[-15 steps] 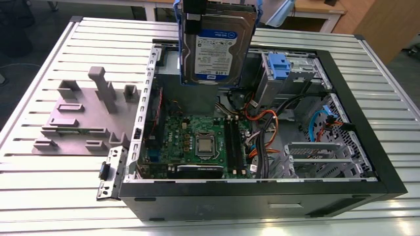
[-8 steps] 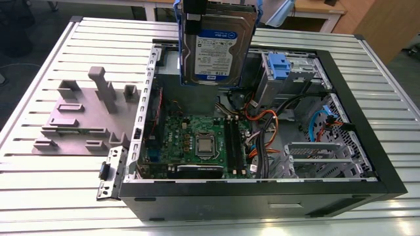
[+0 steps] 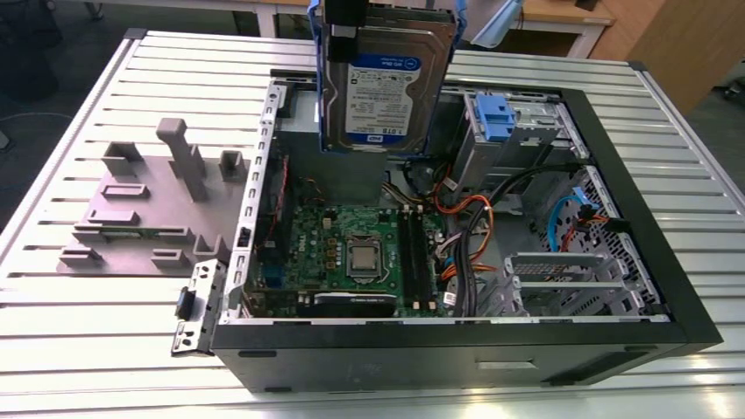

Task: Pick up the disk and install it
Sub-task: 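Insert the disk into the insertion slot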

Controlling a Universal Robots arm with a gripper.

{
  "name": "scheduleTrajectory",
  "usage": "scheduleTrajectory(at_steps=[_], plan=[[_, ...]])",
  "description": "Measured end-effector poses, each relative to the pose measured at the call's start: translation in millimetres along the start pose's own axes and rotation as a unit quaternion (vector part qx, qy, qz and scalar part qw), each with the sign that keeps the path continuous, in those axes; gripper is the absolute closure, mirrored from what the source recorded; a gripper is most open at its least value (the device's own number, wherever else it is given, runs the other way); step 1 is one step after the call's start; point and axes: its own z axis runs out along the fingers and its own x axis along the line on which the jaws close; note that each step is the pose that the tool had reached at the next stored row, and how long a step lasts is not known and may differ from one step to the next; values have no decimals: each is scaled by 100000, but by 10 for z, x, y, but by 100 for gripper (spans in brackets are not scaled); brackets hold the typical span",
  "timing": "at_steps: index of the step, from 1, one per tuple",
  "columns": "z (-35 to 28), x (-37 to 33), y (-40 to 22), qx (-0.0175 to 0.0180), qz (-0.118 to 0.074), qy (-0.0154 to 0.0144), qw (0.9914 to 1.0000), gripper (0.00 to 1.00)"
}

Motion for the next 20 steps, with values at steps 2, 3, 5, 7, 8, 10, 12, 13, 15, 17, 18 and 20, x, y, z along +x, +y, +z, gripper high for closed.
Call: scheduleTrajectory(at_steps=[2, 3, 5, 7, 8, 10, 12, 13, 15, 17, 18, 20], plan=[[0, 9, -1, 0, -5, 0, 100000, 64], [-1, 15, -1, -1, -4, 1, 100000, 64], [-1, 28, -1, -2, 0, 1, 100000, 64], [-2, 43, -1, -1, -1, 1, 100000, 64], [-2, 51, -2, -1, 0, 0, 100000, 64], [-2, 67, -2, 0, 0, 0, 100000, 64], [-3, 83, -2, -2, 2, 5, 100000, 64], [-3, 91, -3, -5, 1, 8, 100000, 64], [-3, 108, -4, 0, -2, 6, 100000, 64], [-4, 120, -13, -2, 6, 8, 100000, 64], [-4, 122, -23, -1, 7, 10, 100000, 64], [-5, 124, -52, -2, 10, 8, 100000, 64]])
